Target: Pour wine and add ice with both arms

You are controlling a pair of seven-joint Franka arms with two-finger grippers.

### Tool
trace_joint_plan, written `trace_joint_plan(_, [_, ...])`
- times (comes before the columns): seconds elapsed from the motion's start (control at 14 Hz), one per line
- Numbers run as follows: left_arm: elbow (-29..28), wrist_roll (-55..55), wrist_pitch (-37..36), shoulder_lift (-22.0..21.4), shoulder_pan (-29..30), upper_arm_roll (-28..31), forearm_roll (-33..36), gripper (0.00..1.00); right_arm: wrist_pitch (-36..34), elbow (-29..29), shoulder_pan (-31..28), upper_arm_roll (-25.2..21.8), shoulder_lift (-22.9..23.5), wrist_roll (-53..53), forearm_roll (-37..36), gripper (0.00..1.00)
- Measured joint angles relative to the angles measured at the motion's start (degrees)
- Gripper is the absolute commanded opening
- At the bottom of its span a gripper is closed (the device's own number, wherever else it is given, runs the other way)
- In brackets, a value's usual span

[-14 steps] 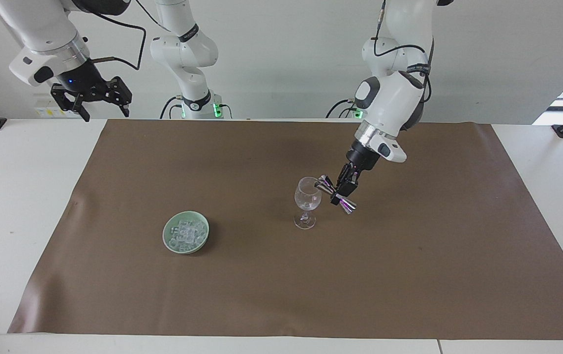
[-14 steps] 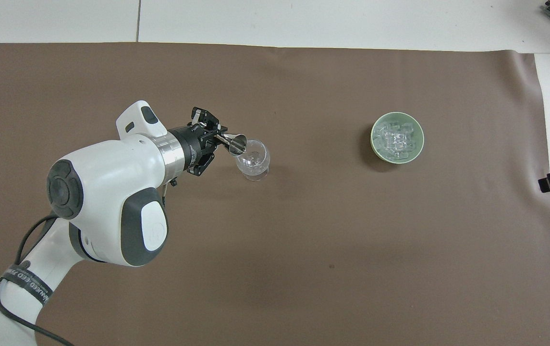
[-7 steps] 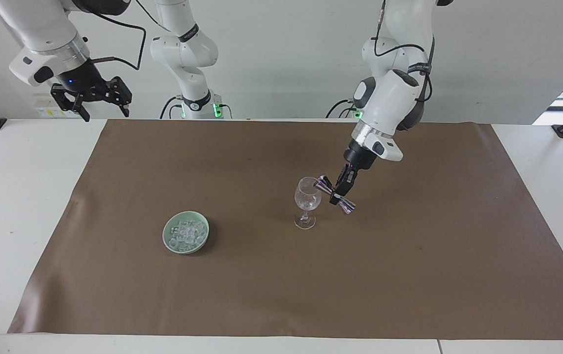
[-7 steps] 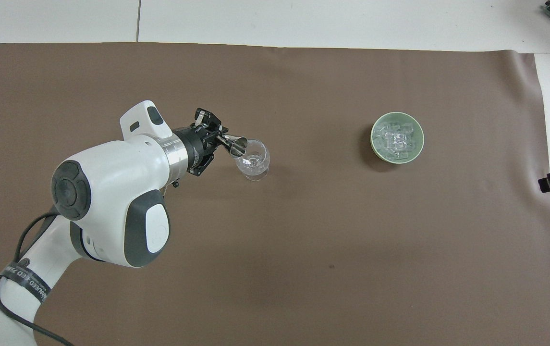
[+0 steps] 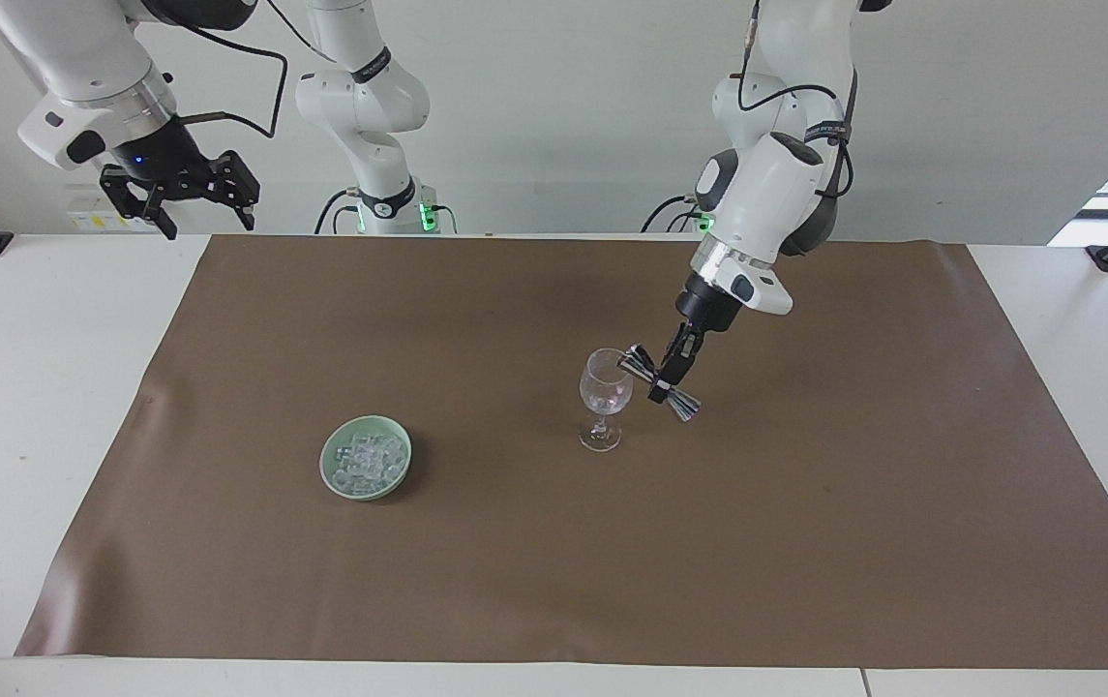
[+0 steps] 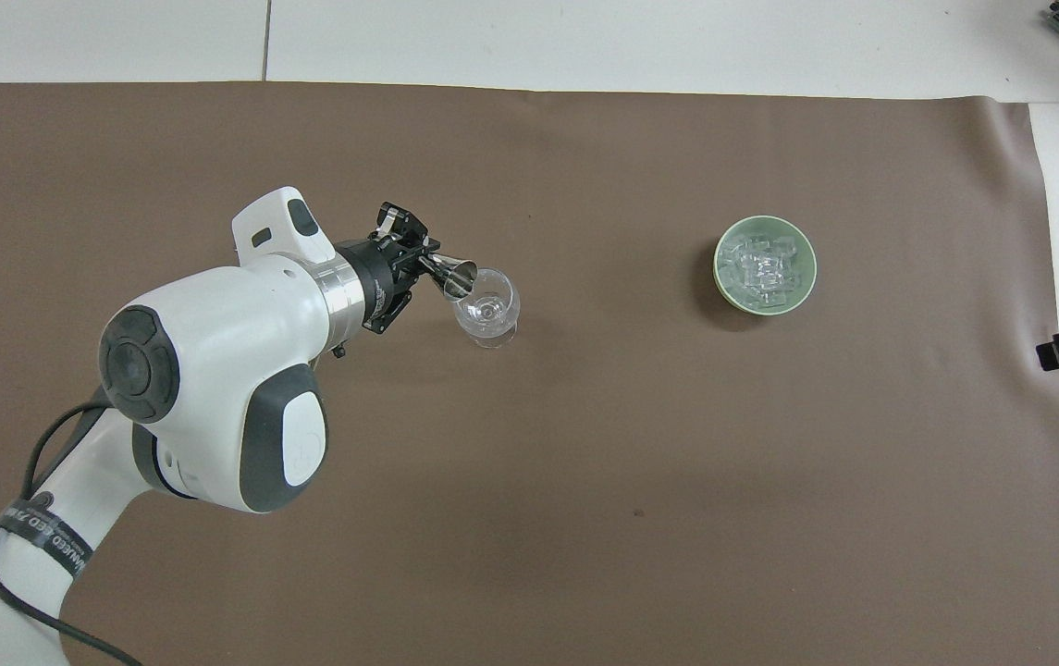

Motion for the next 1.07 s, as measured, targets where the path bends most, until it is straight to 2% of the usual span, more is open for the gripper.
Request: trace_joint_plan(1.07, [3.76,-0.01,-1.36,2.20,0.01,0.84,5.82,0.00,0.00,0.00,0.00,0.00,0.00,0.00,0.00,1.00])
